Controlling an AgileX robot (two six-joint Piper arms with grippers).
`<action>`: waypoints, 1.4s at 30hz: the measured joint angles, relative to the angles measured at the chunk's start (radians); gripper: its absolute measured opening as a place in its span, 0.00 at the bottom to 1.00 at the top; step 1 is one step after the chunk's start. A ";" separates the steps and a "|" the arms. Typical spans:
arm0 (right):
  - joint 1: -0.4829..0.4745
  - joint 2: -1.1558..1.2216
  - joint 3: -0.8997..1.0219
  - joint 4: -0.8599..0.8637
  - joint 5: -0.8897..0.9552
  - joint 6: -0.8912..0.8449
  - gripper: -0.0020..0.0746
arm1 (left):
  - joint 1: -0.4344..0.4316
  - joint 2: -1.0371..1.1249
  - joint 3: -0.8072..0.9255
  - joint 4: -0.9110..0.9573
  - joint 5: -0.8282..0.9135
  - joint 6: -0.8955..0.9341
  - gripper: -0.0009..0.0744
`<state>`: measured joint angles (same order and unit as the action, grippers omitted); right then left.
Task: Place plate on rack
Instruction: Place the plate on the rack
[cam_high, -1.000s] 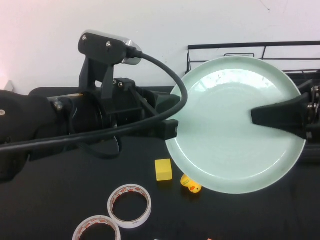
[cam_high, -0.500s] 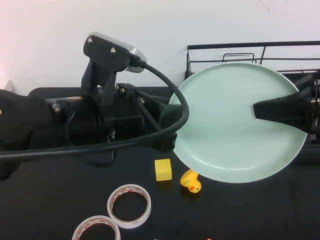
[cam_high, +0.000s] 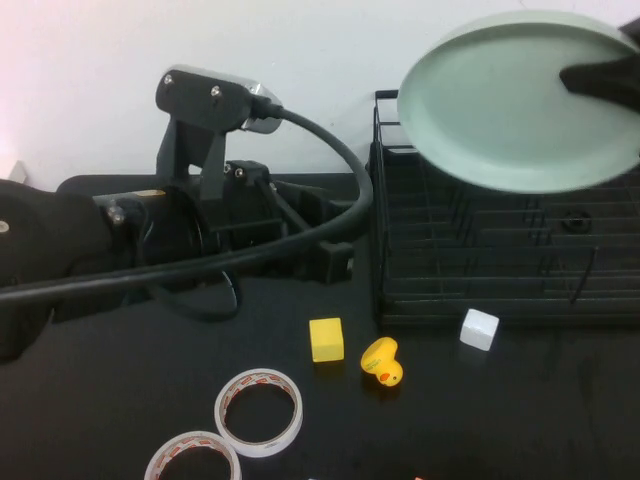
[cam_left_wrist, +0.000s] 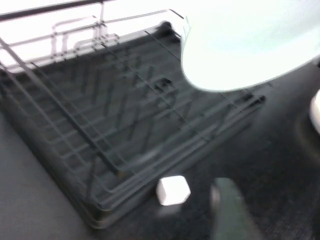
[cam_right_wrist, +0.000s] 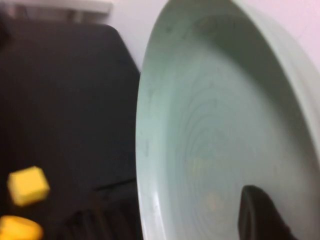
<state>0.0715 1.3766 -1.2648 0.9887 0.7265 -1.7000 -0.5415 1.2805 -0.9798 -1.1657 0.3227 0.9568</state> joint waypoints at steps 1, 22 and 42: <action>0.000 0.017 -0.020 -0.010 -0.005 -0.016 0.21 | 0.000 0.000 0.000 0.017 -0.008 0.000 0.35; -0.142 0.637 -0.798 -0.093 0.401 0.003 0.21 | 0.000 0.000 0.282 0.179 0.026 -0.154 0.01; -0.142 0.925 -0.991 -0.080 0.333 0.008 0.21 | 0.000 0.000 0.301 0.175 0.124 -0.169 0.01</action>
<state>-0.0706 2.3017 -2.2558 0.9084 1.0597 -1.6923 -0.5415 1.2805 -0.6791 -0.9905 0.4469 0.7877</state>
